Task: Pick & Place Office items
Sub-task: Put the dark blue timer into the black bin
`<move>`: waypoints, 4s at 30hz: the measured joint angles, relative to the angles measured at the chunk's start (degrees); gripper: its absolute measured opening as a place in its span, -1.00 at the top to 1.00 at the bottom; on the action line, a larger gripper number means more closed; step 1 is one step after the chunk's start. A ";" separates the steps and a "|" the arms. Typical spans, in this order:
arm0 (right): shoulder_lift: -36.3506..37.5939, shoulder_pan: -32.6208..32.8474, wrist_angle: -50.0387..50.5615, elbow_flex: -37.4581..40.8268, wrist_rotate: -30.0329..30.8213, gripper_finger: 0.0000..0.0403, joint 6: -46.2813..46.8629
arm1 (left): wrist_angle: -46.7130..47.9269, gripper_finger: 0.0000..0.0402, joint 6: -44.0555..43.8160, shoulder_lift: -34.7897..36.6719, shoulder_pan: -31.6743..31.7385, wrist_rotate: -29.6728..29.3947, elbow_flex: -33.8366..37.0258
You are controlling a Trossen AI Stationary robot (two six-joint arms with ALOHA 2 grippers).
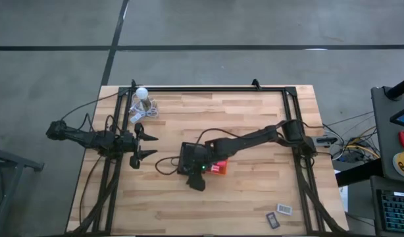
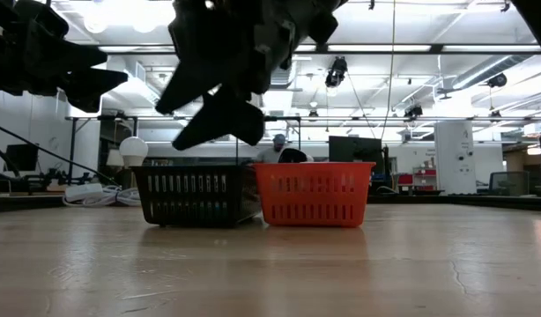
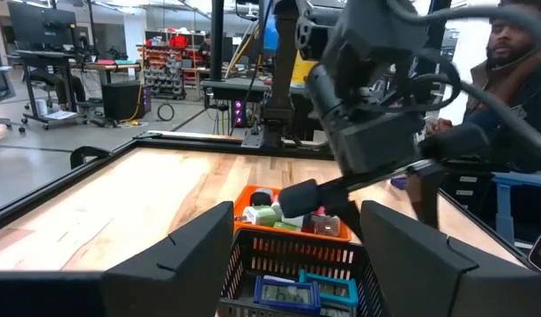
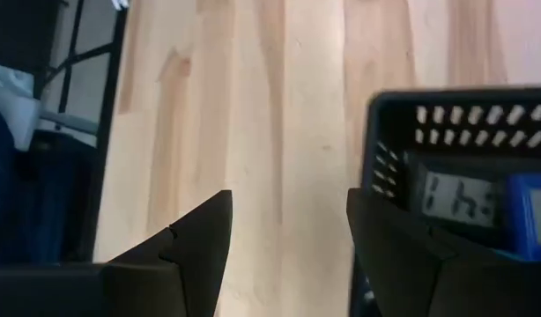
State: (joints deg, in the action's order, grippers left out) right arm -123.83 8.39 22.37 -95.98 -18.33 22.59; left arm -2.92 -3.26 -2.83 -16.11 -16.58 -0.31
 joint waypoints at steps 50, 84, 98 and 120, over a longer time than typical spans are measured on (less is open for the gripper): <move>11.57 49.45 48.11 -0.11 29.93 -0.09 107.38 | 0.00 -0.26 0.01 0.00 -0.01 0.01 0.00; 2.75 53.63 49.91 -0.10 19.75 -0.09 111.56 | 0.01 -0.26 -0.01 0.00 -0.01 0.01 -0.01; 2.73 53.58 46.28 4.67 19.79 -0.09 111.36 | 0.00 -0.26 -0.01 0.00 -0.01 -0.02 0.00; 2.95 53.11 39.76 10.24 20.01 -0.09 111.36 | 0.00 -0.26 0.01 0.00 -0.01 0.00 0.00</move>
State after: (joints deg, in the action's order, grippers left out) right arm -120.88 61.50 62.13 -85.74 1.68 133.95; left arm -2.92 -3.25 -2.83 -16.12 -16.58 -0.31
